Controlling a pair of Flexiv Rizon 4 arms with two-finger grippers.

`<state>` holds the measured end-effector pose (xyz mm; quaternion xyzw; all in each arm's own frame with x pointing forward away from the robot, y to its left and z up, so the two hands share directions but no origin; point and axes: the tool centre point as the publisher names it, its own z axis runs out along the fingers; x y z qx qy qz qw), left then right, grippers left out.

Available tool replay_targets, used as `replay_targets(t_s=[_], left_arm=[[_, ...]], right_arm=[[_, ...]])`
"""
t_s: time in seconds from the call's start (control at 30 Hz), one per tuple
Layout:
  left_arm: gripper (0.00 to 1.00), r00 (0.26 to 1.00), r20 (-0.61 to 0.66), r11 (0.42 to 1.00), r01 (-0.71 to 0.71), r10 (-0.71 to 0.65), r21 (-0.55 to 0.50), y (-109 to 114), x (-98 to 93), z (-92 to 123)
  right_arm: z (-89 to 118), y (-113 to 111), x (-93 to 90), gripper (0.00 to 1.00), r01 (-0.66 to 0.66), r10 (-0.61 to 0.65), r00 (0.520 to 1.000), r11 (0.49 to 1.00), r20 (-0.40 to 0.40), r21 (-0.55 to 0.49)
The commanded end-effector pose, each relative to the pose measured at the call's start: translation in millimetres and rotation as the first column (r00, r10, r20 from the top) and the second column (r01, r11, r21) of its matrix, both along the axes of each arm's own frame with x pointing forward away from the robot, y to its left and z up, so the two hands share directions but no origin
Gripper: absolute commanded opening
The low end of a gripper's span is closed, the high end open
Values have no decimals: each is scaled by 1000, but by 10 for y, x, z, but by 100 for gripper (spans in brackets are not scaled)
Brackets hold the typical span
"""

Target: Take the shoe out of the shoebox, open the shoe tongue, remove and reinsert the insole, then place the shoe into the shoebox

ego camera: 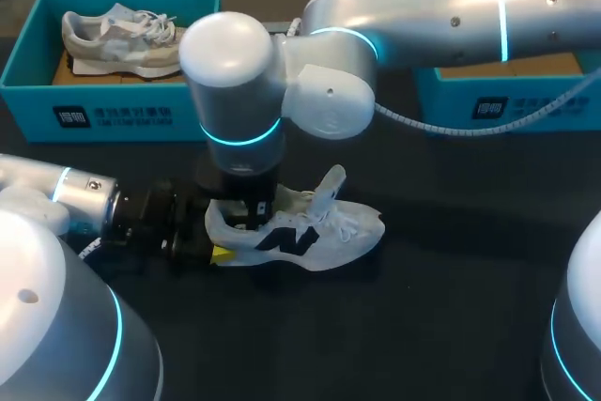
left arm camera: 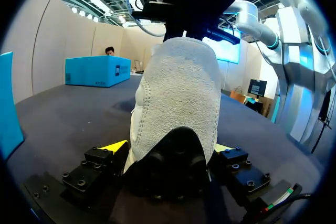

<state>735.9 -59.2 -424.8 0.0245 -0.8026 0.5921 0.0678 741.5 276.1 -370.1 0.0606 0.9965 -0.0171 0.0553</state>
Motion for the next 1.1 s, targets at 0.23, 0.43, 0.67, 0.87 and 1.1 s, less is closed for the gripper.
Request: replay_targets(t_s=[0.23,0.43,0.67,0.87,1.1], left_arm=[[0,1000,0,1000,-2,2,2,2,17,-29],[0,1000,0,1000,-2,2,2,2,17,-29],[0,1000,0,1000,-2,2,2,2,17,-29],[0,1000,0,1000,-2,2,2,2,17,-29],[0,1000,0,1000,-2,2,2,2,17,-29]], right_arm=[[-75,-85,59,0,13,-13,1000,1000,-4,0],[-137,-57,129,0,7,-7,1000,1000,7,1],[-175,-32,140,16,-17,17,1000,1000,-11,3],[-145,-39,150,24,-26,26,999,1000,-21,2],[-253,-23,190,29,-42,43,998,999,-46,7]])
